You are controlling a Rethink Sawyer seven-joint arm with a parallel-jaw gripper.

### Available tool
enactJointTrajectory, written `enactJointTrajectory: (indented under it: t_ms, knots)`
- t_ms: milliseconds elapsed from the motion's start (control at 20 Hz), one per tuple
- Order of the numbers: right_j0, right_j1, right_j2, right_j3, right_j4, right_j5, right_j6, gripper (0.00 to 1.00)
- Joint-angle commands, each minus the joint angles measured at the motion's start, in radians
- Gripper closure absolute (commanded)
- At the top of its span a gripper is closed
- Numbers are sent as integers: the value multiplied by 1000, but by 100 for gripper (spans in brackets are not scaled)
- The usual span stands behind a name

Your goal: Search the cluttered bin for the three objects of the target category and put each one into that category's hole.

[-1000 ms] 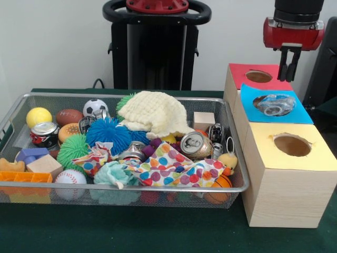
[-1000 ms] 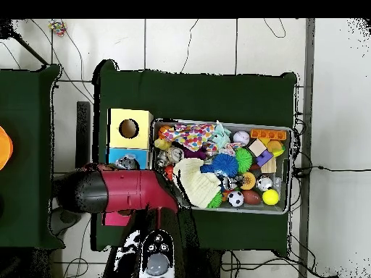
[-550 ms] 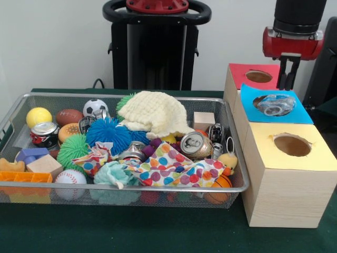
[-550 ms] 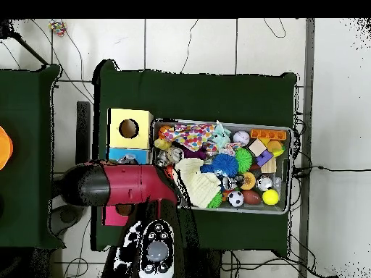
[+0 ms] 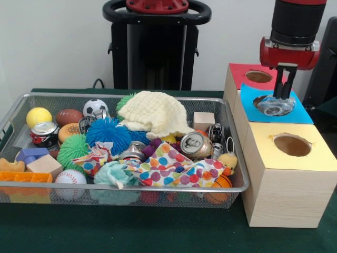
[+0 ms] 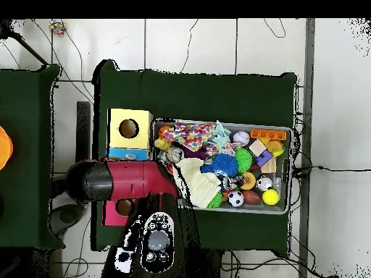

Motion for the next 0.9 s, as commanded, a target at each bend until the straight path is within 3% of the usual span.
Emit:
enactJointTrajectory:
  t_ms: [50, 600, 900]
  knots:
    - [-18, 62, 6, -36, -6, -76, 151, 100]
    - [12, 153, -21, -48, -2, -172, 190, 100]
    - [-8, 223, -6, -48, -15, -274, 173, 100]
